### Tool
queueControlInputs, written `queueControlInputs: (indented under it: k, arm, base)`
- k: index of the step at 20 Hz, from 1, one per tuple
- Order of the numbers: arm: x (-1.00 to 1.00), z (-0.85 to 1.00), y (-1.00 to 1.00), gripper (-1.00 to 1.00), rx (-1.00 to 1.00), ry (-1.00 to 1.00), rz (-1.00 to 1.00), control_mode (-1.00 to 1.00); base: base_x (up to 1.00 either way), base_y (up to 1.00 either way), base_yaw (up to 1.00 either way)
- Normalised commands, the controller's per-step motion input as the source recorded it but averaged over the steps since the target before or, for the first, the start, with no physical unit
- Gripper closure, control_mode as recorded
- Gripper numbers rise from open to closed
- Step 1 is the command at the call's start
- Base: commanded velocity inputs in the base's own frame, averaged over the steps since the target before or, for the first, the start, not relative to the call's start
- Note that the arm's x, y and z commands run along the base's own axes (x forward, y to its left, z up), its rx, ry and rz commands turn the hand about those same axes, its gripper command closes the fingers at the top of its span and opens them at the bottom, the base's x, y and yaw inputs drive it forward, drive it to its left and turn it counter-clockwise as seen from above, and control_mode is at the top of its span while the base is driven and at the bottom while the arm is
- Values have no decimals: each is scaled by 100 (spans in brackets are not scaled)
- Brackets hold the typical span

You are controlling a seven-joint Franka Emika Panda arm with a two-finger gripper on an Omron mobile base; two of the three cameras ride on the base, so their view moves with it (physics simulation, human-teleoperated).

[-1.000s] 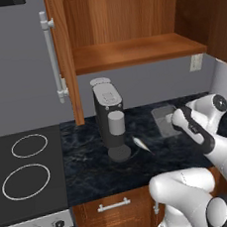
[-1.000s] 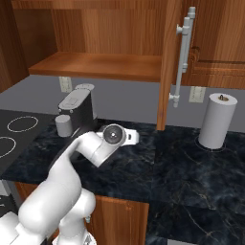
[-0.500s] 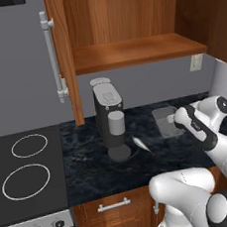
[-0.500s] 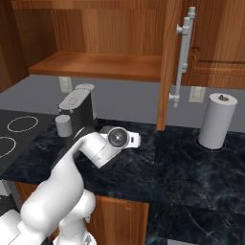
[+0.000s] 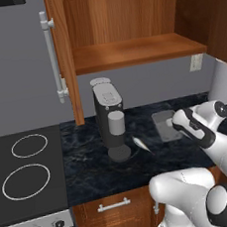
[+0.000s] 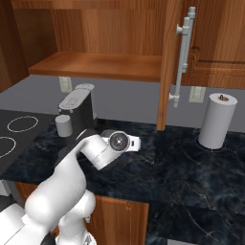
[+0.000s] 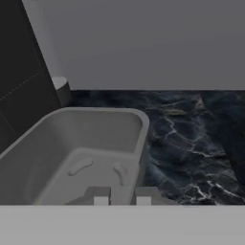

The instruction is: Retrieve the tupperware from the cabinet, then place the raw meat into the tupperware to avoid contamination.

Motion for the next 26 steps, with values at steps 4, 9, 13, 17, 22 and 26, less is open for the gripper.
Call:
queueControlInputs:
  k: [4,9,13,17,22,26]
  arm:
    - [0,-37,0,100,0,0,0,-100]
    - [0,-25,0,100,0,0,0,-100]
    - [1,-15,0,100,0,0,0,-100]
    - [4,-23,0,100,0,0,0,-100]
    - [9,-27,0,100,0,0,0,-100]
    - [9,-29,0,100,0,0,0,-100]
  base:
    - [0,0,0]
    - [0,0,0]
    - [0,0,0]
    - [0,0,0]
    - [0,0,0]
    - [0,0,0]
